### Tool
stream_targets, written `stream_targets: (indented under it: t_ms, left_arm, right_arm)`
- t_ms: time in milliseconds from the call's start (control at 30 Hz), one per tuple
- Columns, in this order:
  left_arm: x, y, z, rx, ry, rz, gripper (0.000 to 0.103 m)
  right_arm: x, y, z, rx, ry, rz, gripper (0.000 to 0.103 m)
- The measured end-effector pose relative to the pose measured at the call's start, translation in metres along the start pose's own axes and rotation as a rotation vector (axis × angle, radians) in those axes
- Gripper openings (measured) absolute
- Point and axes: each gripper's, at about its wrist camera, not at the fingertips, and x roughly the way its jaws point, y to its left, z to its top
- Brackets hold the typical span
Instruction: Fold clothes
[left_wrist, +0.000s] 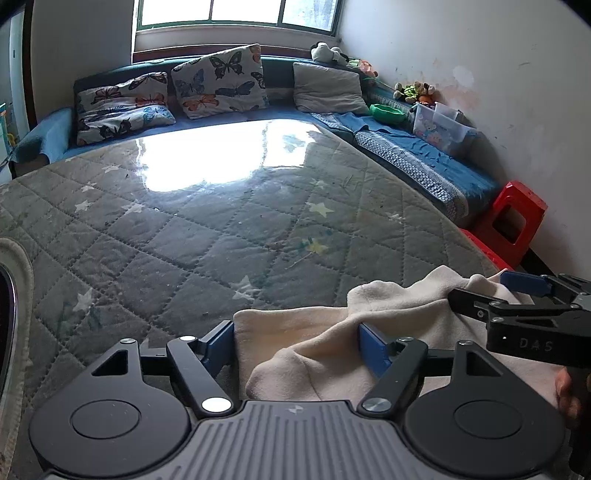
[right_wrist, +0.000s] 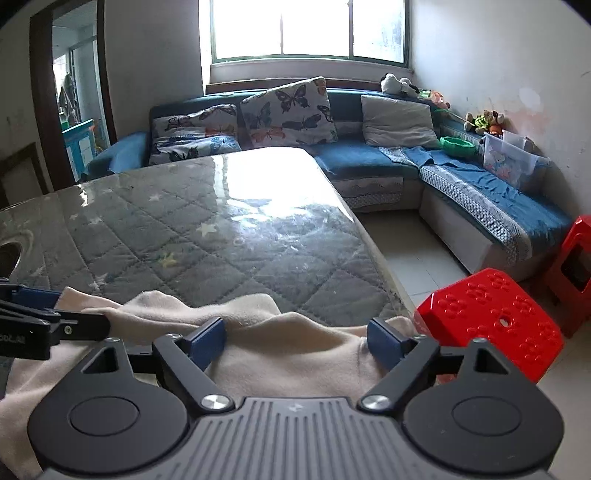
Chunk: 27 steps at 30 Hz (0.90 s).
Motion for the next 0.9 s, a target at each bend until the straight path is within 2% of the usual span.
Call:
stream_targets:
  t_ms: [167,233,400,700,900]
  left_arm:
    - [-0.003,-0.002,0.000,0.016,-0.009,0.011,0.083]
    - [-0.004,-0.002,-0.001,0.018,-0.011,0.014,0.084]
    - [-0.016,0.001,-0.006,0.039,-0.036,0.017,0.087]
    - [-0.050,-0.008,-0.030,0.114,-0.076,0.002,0.092]
    - [-0.068,-0.010,-0.056,0.156,-0.087,0.005,0.096]
  right_arm:
    - [-0.002,0.010,0.001,-0.035,0.005,-0.001,0.095]
    - [0.002,0.015,-0.001,-0.058,0.026,-0.014,0.096]
    - [-0.011,0.015,-0.005,-0.054,0.007,-0.009,0.097]
    - [-0.060,0.025,-0.036,-0.093,-0.016,0.050,0.097]
    - [-0.092,0.032,-0.058,-0.125,-0.050,0.042,0.100]
